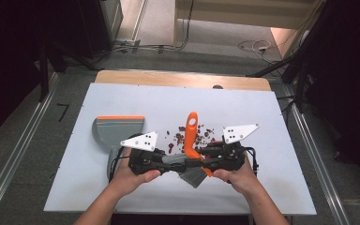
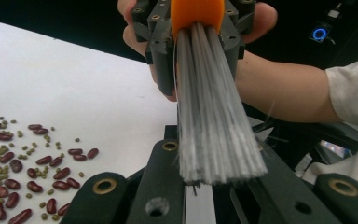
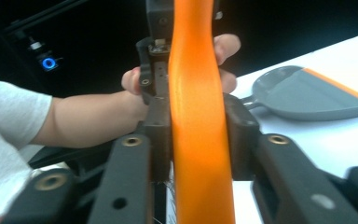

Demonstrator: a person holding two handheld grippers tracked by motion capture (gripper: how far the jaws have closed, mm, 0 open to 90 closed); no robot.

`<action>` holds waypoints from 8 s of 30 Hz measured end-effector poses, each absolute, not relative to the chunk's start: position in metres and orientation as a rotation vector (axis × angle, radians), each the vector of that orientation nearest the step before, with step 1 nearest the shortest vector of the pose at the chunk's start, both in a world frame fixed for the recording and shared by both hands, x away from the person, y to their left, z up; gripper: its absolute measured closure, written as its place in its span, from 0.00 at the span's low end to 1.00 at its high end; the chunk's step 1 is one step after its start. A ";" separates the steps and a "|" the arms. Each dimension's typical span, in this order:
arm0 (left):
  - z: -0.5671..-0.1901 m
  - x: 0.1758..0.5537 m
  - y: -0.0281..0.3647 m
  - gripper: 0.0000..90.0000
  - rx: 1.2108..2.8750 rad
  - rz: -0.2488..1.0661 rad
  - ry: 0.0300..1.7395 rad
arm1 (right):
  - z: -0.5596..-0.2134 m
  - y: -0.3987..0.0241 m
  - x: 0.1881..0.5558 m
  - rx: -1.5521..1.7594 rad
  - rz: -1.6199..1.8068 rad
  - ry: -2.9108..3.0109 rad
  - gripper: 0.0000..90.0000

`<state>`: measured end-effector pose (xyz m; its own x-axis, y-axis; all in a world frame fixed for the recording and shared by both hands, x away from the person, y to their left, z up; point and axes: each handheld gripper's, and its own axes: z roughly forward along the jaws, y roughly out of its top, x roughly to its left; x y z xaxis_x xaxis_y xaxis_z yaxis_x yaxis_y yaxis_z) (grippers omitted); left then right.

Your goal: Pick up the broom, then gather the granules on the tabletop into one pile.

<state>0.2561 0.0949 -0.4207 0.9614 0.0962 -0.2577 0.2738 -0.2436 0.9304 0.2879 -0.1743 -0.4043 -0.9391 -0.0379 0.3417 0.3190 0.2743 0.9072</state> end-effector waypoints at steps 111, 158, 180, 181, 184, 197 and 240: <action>-0.455 0.237 0.214 0.00 1.673 0.349 0.843 | -0.457 -0.129 0.384 -1.119 -0.676 -3.339 0.76; -0.455 0.235 0.215 0.00 1.682 0.358 0.844 | -0.458 -0.086 0.396 -0.585 -0.681 -3.461 0.75; -0.454 0.236 0.217 0.00 1.682 0.360 0.851 | -0.435 -0.100 0.383 -0.516 -0.806 -3.456 0.76; -0.455 0.236 0.216 0.00 1.684 0.359 0.850 | -0.434 -0.097 0.385 -0.501 -0.809 -3.467 0.76; -0.455 0.236 0.215 0.00 1.687 0.360 0.845 | -0.436 -0.085 0.393 -0.476 -0.774 -3.494 0.76; -0.455 0.235 0.219 0.00 1.681 0.361 0.847 | -0.457 -0.048 0.389 -0.280 -0.698 -3.513 0.75; -0.455 0.235 0.218 0.00 1.689 0.364 0.849 | -0.462 -0.054 0.378 -1.100 -0.947 -2.636 0.76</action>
